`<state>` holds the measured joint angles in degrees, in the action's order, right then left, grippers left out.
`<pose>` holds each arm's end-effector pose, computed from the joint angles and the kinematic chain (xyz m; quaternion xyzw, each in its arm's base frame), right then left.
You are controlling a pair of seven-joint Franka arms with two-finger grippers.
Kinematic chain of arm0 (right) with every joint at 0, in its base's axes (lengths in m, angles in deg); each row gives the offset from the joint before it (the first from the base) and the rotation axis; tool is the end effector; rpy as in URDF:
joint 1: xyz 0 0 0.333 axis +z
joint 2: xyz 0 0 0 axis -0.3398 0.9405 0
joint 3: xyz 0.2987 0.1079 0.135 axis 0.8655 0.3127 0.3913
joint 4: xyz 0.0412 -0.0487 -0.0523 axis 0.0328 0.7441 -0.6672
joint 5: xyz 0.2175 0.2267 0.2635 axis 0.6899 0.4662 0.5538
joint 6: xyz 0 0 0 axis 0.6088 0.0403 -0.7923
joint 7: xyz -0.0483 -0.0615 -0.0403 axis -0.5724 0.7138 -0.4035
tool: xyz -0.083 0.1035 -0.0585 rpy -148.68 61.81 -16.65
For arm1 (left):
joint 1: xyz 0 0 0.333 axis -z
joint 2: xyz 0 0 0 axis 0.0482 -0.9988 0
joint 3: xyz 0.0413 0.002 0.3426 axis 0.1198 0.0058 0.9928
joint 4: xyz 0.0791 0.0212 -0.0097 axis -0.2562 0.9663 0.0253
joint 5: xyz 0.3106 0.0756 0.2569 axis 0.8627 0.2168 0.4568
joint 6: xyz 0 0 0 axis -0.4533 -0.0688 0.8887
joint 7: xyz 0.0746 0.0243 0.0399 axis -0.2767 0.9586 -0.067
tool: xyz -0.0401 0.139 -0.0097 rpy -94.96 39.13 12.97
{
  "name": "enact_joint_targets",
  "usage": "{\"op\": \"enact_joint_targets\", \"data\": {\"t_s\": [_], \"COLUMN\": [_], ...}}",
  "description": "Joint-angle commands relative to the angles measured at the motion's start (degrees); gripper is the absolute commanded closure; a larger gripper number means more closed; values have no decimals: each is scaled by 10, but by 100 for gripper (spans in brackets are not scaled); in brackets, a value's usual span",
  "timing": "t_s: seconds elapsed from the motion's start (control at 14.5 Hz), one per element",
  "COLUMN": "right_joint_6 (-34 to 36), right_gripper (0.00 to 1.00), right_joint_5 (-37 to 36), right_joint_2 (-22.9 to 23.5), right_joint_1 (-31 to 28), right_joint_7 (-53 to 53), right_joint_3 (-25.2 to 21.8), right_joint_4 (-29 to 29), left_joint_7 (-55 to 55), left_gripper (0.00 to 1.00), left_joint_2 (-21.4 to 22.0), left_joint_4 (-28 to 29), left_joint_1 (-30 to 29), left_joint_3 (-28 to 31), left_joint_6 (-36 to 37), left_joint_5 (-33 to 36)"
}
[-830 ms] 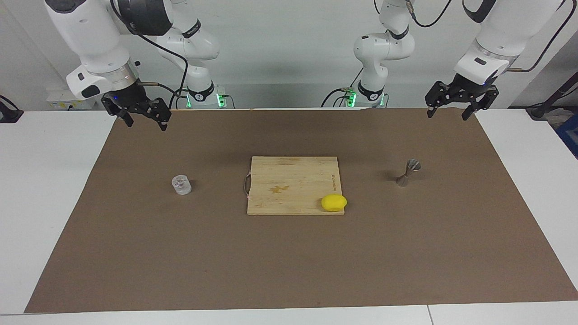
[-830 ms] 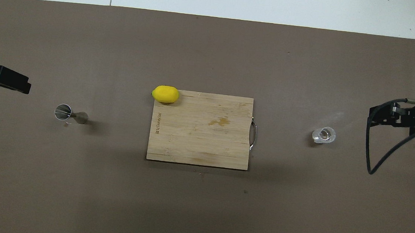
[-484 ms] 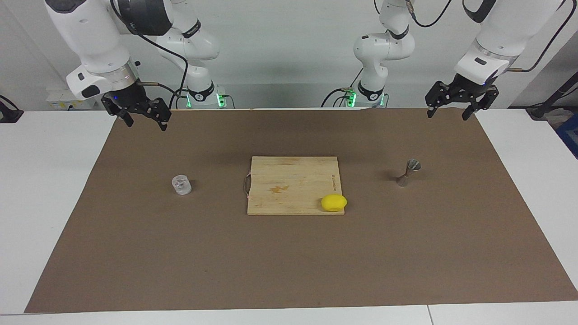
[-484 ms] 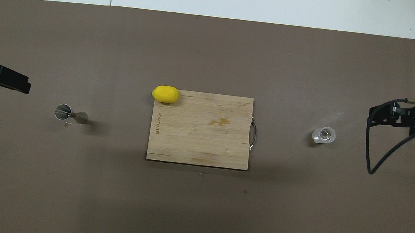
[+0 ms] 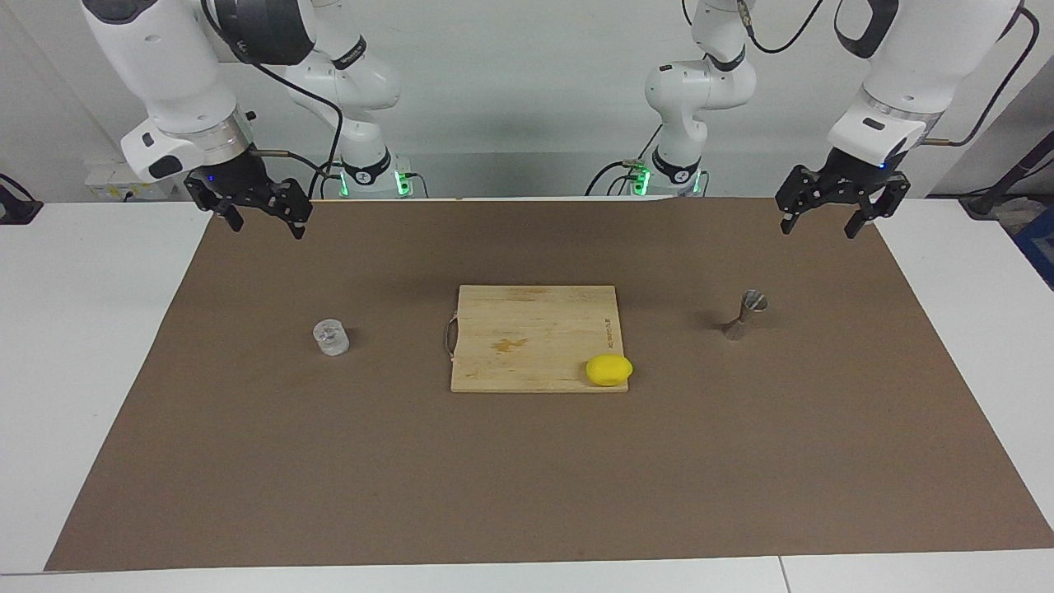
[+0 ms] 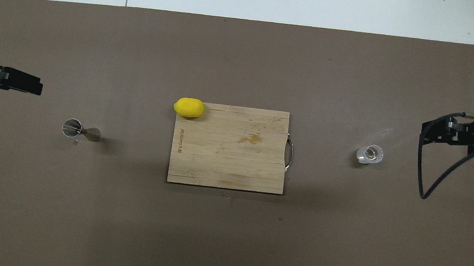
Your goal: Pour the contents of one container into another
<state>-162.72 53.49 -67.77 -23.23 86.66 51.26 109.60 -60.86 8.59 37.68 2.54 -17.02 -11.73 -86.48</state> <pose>0.5623 0.0114 0.5948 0.9960 -0.0842 -0.0261 0.0137 0.5776 -0.0489 0.6137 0.9948 -0.0869 0.0536 0.0038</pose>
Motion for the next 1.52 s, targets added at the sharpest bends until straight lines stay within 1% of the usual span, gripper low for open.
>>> {"op": "enact_joint_targets", "data": {"t_s": [0.0, 0.21, 0.69, 0.76, 0.9, 0.97, 1.18, 1.45], "right_joint_6": [7, 7, 7, 7, 7, 7, 7, 7], "right_gripper": [0, 0, 0, 0, 0, 0, 0, 0], "right_joint_5": [3, 3, 3, 3, 3, 3, 3, 3], "right_joint_2": [1, 1, 1, 1, 1, 1, 1, 1], "right_joint_1": [-6, -6, -6, -6, -6, -6, -6, -6], "right_joint_7": [-7, -7, -7, -7, -7, -7, -7, -7], "right_joint_3": [3, 3, 3, 3, 3, 3, 3, 3], "right_joint_4": [-4, -4, -4, -4, -4, -5, -4, -4], "left_joint_7": [-6, -2, -6, -36, -147, -162, -168, -161], "left_gripper": [0, 0, 0, 0, 0, 0, 0, 0], "left_joint_2": [42, 44, 47, 48, 48, 51, 55, 52], "left_joint_4": [92, 107, 112, 113, 111, 112, 121, 158], "left_joint_1": [9, 6, -9, -8, -11, -23, -27, -18], "left_joint_3": [5, 5, 6, 6, 6, 5, 5, 5], "left_joint_6": [-80, -109, -103, -98, -80, -76, -55, -57], "left_joint_5": [11, 11, 12, 17, 19, 19, 12, -2]}}
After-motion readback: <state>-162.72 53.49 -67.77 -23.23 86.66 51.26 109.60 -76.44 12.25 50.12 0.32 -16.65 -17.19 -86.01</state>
